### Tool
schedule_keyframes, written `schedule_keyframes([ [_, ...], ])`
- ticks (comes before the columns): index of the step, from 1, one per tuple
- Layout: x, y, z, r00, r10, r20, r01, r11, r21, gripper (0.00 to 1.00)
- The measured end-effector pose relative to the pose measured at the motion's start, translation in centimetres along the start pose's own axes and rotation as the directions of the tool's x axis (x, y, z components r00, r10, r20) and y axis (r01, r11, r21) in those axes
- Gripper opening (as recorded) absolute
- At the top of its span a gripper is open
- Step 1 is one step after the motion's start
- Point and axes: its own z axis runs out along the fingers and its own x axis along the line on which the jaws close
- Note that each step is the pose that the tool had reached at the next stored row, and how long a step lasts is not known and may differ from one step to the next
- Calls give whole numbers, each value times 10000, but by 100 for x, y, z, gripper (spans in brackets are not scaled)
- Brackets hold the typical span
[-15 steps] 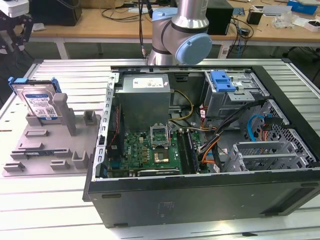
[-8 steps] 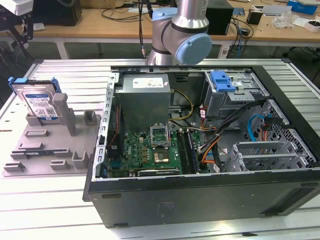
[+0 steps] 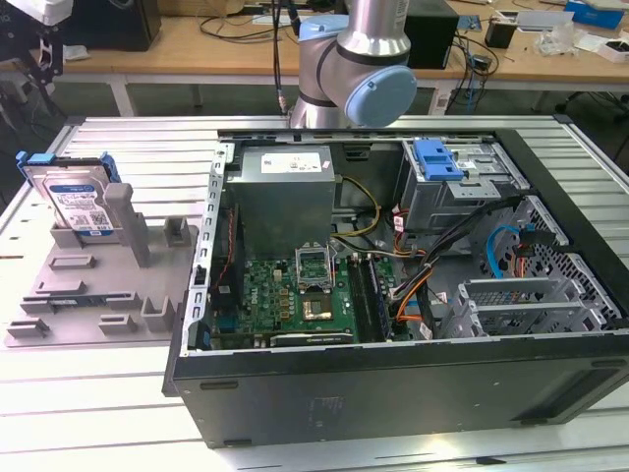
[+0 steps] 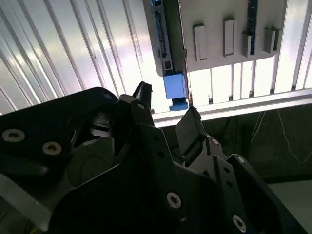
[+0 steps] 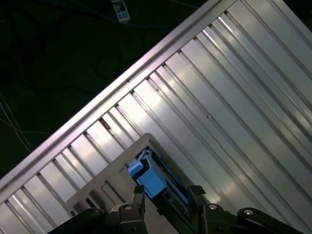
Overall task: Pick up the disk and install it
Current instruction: 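Pick up the disk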
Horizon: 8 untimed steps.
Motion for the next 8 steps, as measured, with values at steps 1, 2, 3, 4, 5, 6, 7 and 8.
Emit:
schedule_keyframes([
  [1,0,0,0,9998,-186,-6,186,9998,4,48],
  [2,0,0,1,9989,-479,-17,479,9989,10,48],
  [3,0,0,1,9974,-718,-26,718,9974,15,48],
  [4,0,0,2,9959,-902,-33,903,9959,18,48],
  [5,0,0,2,9935,-1142,-42,1142,9935,22,48],
  [6,0,0,3,9900,-1410,-52,1411,9900,27,48],
  [7,0,0,5,9820,-1889,-72,1889,9820,35,48],
  [8,0,0,5,9783,-2070,-79,2070,9783,37,48],
])
